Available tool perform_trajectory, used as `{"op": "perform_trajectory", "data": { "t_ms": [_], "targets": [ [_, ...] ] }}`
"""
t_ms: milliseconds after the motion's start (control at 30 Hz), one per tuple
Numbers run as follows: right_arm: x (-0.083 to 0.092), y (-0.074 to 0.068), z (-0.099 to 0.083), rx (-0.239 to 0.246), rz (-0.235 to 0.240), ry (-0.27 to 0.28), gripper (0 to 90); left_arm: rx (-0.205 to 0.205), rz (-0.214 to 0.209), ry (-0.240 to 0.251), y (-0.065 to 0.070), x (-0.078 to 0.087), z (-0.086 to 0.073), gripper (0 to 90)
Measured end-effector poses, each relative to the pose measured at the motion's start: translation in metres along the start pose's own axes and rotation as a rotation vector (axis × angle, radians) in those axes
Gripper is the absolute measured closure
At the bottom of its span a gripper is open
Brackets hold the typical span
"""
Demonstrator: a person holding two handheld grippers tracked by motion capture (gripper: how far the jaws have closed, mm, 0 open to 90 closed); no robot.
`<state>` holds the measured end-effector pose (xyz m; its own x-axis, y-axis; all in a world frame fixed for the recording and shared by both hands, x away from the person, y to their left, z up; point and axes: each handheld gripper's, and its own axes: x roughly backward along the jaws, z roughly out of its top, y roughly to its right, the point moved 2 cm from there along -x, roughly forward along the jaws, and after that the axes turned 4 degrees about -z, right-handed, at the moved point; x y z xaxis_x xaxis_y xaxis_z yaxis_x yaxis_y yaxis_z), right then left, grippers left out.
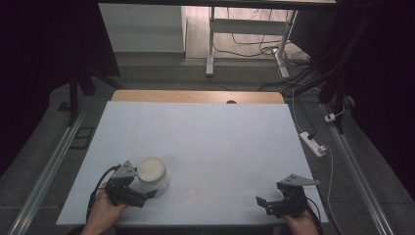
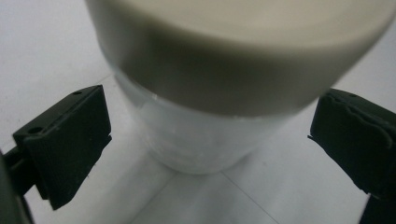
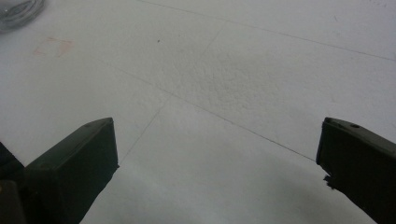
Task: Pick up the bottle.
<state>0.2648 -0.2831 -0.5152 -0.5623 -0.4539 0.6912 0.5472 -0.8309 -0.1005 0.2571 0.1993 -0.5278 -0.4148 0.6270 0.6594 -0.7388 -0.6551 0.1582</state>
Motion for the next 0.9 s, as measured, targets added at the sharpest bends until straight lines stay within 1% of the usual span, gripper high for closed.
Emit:
{"op": "perform_trajectory", "data": {
  "t_ms": [100,167,233,400,467,600,633,667,700,733,900],
  "targets": [
    [0.0,0.0,0.0,0.001,0.0,-0.001,0.0,-0.007,-0.02,0.006,-0.002,-0.003,0.002,0.0],
    [0.0,0.0,0.0,0.002,0.0,-0.001,0.0,-0.006,-0.019,0.006,-0.003,-0.006,0.004,0.0],
    [0.0,0.0,0.0,0.002,0.001,-0.001,0.0,-0.011,-0.03,0.005,-0.004,-0.008,0.005,0.0],
    [0.0,0.0,0.0,0.004,0.001,-0.002,0.0,-0.032,-0.035,-0.001,-0.005,-0.015,0.008,0.0],
    [-0.001,0.0,0.0,0.005,0.001,-0.003,0.0,-0.034,-0.036,-0.001,-0.005,-0.016,0.008,0.0],
    [0.0,0.0,0.0,0.005,0.001,-0.003,0.0,-0.052,-0.028,-0.009,-0.005,-0.02,0.01,0.9],
    [0.0,0.0,0.0,0.005,0.001,-0.003,0.0,-0.056,-0.019,-0.011,-0.005,-0.021,0.01,0.9],
    [0.0,0.0,0.0,0.005,0.002,-0.003,0.0,-0.062,0.0,-0.017,-0.004,-0.021,0.01,5.0],
    [0.0,0.0,0.0,0.006,0.002,-0.003,0.0,-0.068,0.007,-0.019,-0.004,-0.021,0.01,6.4],
    [0.0,0.0,0.0,0.006,0.002,-0.003,0.0,-0.075,0.007,-0.019,-0.004,-0.021,0.01,6.6],
    [-0.001,-0.001,0.0,0.005,0.002,-0.004,0.0,-0.078,0.007,-0.025,-0.004,-0.021,0.011,7.0]
  ]
}}
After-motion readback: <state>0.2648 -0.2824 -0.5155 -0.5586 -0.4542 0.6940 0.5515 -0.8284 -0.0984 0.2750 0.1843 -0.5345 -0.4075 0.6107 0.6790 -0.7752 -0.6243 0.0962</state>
